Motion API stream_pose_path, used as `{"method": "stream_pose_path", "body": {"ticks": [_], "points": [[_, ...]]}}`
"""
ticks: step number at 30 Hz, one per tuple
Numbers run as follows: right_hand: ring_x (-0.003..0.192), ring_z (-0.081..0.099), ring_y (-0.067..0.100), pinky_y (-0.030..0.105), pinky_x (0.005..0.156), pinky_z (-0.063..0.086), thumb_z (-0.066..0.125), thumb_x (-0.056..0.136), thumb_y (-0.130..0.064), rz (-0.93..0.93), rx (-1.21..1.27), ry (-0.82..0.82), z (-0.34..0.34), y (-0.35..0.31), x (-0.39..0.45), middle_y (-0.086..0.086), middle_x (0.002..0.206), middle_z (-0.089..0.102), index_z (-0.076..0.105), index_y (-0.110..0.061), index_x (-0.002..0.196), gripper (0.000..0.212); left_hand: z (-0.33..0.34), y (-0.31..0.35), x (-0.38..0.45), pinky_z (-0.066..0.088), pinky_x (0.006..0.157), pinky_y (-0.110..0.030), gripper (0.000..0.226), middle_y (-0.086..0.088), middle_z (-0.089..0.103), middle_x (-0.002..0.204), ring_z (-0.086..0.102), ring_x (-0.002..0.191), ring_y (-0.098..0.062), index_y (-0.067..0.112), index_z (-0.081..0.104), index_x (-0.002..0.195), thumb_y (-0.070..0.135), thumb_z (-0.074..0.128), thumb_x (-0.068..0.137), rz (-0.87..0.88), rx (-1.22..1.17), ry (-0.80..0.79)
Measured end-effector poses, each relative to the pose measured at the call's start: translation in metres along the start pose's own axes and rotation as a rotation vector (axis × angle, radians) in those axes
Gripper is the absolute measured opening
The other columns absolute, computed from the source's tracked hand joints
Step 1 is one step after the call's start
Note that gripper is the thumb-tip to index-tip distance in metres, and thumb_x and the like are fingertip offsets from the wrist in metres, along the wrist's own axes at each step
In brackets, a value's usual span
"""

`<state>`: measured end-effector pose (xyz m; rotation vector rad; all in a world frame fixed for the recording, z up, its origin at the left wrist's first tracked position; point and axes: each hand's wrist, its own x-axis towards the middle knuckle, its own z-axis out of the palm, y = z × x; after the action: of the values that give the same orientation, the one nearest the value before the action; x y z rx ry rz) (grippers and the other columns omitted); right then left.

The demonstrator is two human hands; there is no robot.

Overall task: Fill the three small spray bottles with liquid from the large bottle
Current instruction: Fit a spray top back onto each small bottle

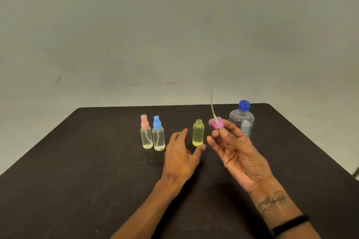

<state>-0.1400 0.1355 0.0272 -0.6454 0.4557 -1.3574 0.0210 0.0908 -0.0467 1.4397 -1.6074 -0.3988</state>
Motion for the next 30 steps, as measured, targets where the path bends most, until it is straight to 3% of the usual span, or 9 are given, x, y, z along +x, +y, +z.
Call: {"method": "stream_pose_path", "body": {"ticks": [2, 5, 10, 14, 20, 23, 28, 30], "points": [[0.079, 0.077, 0.016, 0.033, 0.075, 0.067, 0.064, 0.085, 0.000, -0.010, -0.005, -0.004, 0.001, -0.001, 0.000, 0.018, 0.114, 0.075, 0.075, -0.007, 0.114, 0.032, 0.010, 0.000, 0.007, 0.059, 0.096, -0.045, 0.086, 0.002, 0.056, 0.141, 0.069, 0.106, -0.024, 0.020, 0.046, 0.154, 0.067, 0.068, 0.086, -0.013, -0.012, 0.016], [0.086, 0.079, 0.020, 0.034, 0.078, 0.067, 0.064, 0.087, 0.002, -0.017, 0.001, -0.002, 0.001, -0.002, 0.001, 0.020, 0.120, 0.075, 0.078, -0.008, 0.114, 0.033, 0.019, -0.003, 0.015, 0.059, 0.096, -0.045, 0.080, 0.007, 0.064, 0.133, 0.064, 0.117, -0.017, 0.025, 0.053, 0.146, 0.075, 0.060, 0.083, -0.020, -0.019, 0.048], [0.094, 0.079, 0.024, 0.039, 0.086, 0.067, 0.064, 0.089, -0.002, -0.025, 0.045, 0.043, 0.000, -0.004, 0.001, 0.021, 0.123, 0.075, 0.076, -0.006, 0.117, 0.031, 0.019, 0.002, 0.026, 0.060, 0.092, -0.039, 0.042, 0.014, 0.074, 0.117, 0.067, 0.101, -0.002, 0.028, 0.066, 0.128, 0.048, 0.075, 0.092, -0.049, -0.055, 0.051], [0.088, 0.077, 0.019, 0.037, 0.079, 0.067, 0.068, 0.088, -0.009, -0.030, 0.011, 0.091, 0.001, -0.004, 0.003, 0.016, 0.115, 0.077, 0.077, -0.009, 0.113, 0.026, 0.015, 0.004, 0.024, 0.060, 0.087, -0.033, 0.040, 0.017, 0.073, 0.115, 0.067, 0.102, -0.002, 0.028, 0.068, 0.125, 0.047, 0.077, 0.092, -0.042, -0.108, 0.043], [0.089, 0.077, 0.017, 0.034, 0.081, 0.066, 0.067, 0.085, -0.006, -0.052, -0.065, 0.071, 0.002, -0.004, 0.001, 0.012, 0.115, 0.079, 0.073, -0.011, 0.117, 0.032, -0.013, 0.011, 0.004, 0.047, 0.062, -0.010, 0.040, 0.024, 0.069, 0.107, 0.056, 0.059, 0.001, 0.033, 0.067, 0.125, 0.047, 0.079, 0.090, 0.014, -0.152, 0.054], [0.092, 0.079, 0.017, 0.033, 0.084, 0.066, 0.066, 0.084, -0.005, -0.099, -0.079, 0.063, 0.002, -0.003, 0.000, 0.012, 0.114, 0.079, 0.071, -0.010, 0.117, 0.034, -0.033, 0.010, -0.011, 0.048, 0.057, -0.013, 0.039, 0.023, 0.071, 0.105, 0.057, 0.055, -0.002, 0.037, 0.068, 0.121, 0.048, 0.081, 0.086, 0.006, -0.160, 0.067], [0.108, 0.077, 0.021, 0.030, 0.086, 0.063, 0.067, 0.084, 0.000, -0.219, -0.140, 0.084, -0.002, -0.012, 0.004, 0.011, 0.121, 0.076, 0.071, -0.012, 0.110, 0.029, -0.059, 0.000, -0.031, 0.050, 0.061, -0.012, 0.036, 0.023, 0.072, 0.100, 0.060, 0.062, 0.004, 0.041, 0.069, 0.115, 0.048, 0.084, 0.083, -0.005, -0.151, 0.067], [0.112, 0.076, 0.021, 0.030, 0.087, 0.063, 0.068, 0.082, 0.001, -0.288, -0.205, 0.101, -0.003, -0.016, 0.003, 0.008, 0.119, 0.076, 0.071, -0.014, 0.105, 0.028, -0.063, -0.004, -0.034, 0.052, 0.060, -0.015, 0.036, 0.023, 0.072, 0.100, 0.060, 0.058, -0.001, 0.041, 0.069, 0.114, 0.049, 0.085, 0.082, -0.015, -0.147, 0.079]]}}
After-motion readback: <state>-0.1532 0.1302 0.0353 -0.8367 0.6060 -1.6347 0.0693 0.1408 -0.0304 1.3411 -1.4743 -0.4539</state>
